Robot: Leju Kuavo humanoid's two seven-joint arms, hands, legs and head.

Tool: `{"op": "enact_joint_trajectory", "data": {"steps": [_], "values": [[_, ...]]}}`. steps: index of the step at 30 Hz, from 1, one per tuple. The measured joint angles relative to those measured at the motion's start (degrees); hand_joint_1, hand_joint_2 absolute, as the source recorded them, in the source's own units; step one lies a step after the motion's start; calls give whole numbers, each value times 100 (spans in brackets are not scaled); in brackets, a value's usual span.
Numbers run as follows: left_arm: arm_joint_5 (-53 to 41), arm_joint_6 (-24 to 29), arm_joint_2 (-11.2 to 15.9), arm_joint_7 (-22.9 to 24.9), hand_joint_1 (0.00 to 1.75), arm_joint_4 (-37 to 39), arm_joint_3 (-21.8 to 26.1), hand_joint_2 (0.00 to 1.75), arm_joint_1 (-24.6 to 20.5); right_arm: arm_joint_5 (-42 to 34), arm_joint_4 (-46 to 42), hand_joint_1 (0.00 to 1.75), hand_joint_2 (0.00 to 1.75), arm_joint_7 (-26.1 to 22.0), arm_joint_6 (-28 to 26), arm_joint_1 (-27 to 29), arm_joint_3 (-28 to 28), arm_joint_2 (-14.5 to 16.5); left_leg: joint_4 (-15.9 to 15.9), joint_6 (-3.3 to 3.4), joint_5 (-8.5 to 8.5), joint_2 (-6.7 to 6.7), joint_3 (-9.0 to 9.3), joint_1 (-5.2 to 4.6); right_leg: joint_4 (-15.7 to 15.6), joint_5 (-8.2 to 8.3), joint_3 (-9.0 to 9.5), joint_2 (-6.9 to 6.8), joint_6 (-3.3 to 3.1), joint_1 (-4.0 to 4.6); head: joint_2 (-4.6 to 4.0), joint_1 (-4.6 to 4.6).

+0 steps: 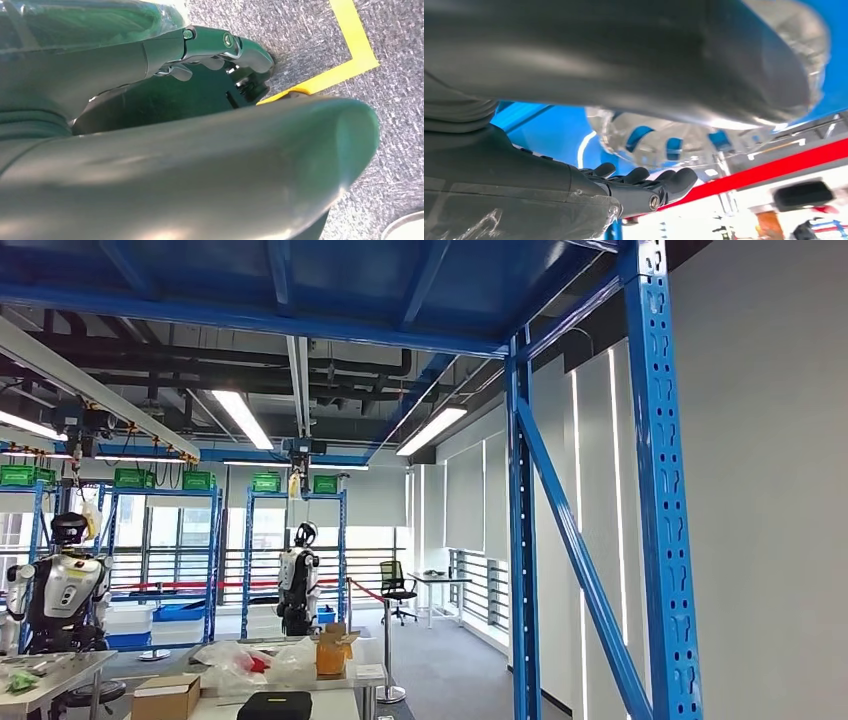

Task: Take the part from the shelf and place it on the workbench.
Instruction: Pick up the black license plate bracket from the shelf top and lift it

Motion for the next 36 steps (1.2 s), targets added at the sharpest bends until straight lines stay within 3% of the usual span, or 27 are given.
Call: {"op": "enact_joint_trajectory", "data": {"steps": [2,5,6,7,8,10,12,16,26,36], "values": [[3,24,6,-8,0,3,13,0,7,-58,21,0,0,17,-101,45,-65,-68,289,-61,-183,3,-109,15,-29,-8,43,-11,-60,-29,0,14],[14,61,15,-16,0,5,39,0,49,-145,74,0,0,28,-250,153,-181,-185,1452,-124,-687,2,-696,53,-34,-43,76,-22,-103,-33,0,43],[18,73,19,-24,0,5,44,0,69,-167,95,0,0,29,-282,192,-220,-224,1709,-130,-730,2,-855,60,-32,-56,86,-17,-102,-32,0,48],[22,83,22,-32,0,5,48,0,83,-188,114,0,0,30,-304,232,-259,-257,1757,-127,-651,2,-920,62,-30,-72,102,-11,-97,-31,0,52],[25,91,25,-39,0,5,55,0,94,-206,132,0,0,31,-319,270,-303,-287,1568,-112,-453,2,-872,63,-29,-90,129,-3,-87,-30,0,56],[26,99,35,-46,0,7,79,0,102,-226,164,0,0,32,-338,326,-387,-332,818,-52,32,1,-576,52,-30,-133,200,7,-58,-23,0,60],[25,117,45,-56,0,9,107,0,105,-240,194,0,0,33,-353,359,-457,-371,238,5,246,1,-322,34,-17,-176,237,10,-12,0,1,59],[20,173,50,-114,0,9,149,0,109,-330,274,0,0,33,-416,414,-544,-443,70,-1,224,-16,-244,25,-21,-192,240,-7,-12,14,0,25],[15,190,58,-140,0,8,191,0,110,-400,451,0,0,33,-576,456,-595,-490,73,71,213,-19,-243,13,-106,-153,277,-2,97,3,0,3],[-18,143,88,-179,0,9,264,0,114,-127,570,0,0,36,-228,602,-858,-532,63,71,218,-19,-232,19,-104,-154,275,-3,98,9,0,20]]}}
